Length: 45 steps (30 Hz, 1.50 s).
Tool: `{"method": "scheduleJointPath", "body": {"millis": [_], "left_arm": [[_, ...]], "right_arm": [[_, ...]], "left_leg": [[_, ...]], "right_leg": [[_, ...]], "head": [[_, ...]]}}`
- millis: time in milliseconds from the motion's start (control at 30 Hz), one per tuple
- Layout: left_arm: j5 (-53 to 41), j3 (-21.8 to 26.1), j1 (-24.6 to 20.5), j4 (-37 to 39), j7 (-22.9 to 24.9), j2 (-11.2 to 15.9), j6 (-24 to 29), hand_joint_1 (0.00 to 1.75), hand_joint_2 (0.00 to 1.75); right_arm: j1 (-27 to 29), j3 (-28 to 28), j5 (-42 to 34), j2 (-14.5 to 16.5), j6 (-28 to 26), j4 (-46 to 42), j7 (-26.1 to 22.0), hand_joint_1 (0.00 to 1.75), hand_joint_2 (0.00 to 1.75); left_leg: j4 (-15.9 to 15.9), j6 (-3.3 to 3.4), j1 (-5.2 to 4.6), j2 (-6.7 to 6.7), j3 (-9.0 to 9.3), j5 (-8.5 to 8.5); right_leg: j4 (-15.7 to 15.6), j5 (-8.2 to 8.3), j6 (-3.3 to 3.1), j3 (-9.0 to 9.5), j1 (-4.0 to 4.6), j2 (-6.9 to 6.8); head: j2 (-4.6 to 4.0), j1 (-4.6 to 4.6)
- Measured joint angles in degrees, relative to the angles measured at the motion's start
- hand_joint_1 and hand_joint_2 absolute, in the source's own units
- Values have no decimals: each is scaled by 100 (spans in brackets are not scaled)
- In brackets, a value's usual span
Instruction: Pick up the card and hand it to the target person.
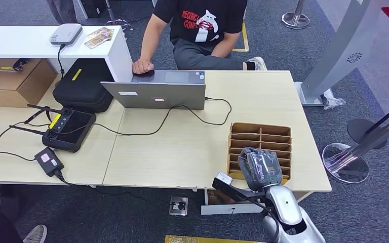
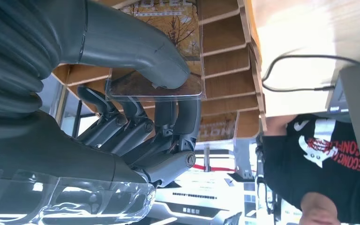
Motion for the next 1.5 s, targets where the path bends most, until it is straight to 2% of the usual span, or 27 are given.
{"method": "scheduleJointPath", "body": {"millis": [133,267,567,733,900,1333,1367,1400,1500], "left_arm": [[1,0,0,0,-3,0,-1,0,175],[18,0,2,0,-39,-1,1,0,175],[-55,0,2,0,-66,0,0,0,175],[-85,0,0,0,-65,2,-1,0,175],[-96,0,-9,0,-50,9,-21,0,175],[-65,0,-13,0,-65,9,-52,0,175],[-62,0,-13,0,-65,9,-52,0,175],[-58,0,-13,0,-65,9,-53,0,175],[-47,0,-13,0,-61,9,-53,0,175]], "right_arm": [[-8,-3,-4,0,-44,-38,-16,175,175],[-58,-17,-34,0,-391,-133,-126,174,175],[-676,-177,-139,-8,-851,-396,-335,175,175],[-858,-185,-205,-19,-896,-403,-365,175,175],[-2112,-84,-563,84,-801,143,-621,175,175],[-3412,381,-722,730,-762,1726,-704,175,175],[-3463,402,-738,771,-770,1824,-701,170,175],[-3502,422,-745,805,-776,1910,-695,156,175],[-3606,450,-755,893,-795,2144,-677,30,175]], "left_leg": [[0,0,0,0,0,0],[0,0,0,0,0,0],[0,-4,0,1,1,7],[0,-5,0,2,1,8],[0,-15,2,1,0,17],[0,-21,5,-2,-1,23],[0,-21,5,-2,-1,23],[0,-21,5,-3,-1,23],[0,-21,4,-3,-1,23]], "right_leg": [[0,0,0,0,0,0],[0,1,-1,1,0,0],[1,9,-4,1,0,3],[1,12,-6,0,0,4],[6,18,-11,1,0,4],[11,19,-11,1,2,0],[11,19,-11,1,2,0],[10,19,-11,1,2,0],[10,19,-11,1,1,0]], "head": [[0,0],[0,0],[0,0],[0,-1],[0,0],[0,0],[0,0],[0,0],[0,0]]}}
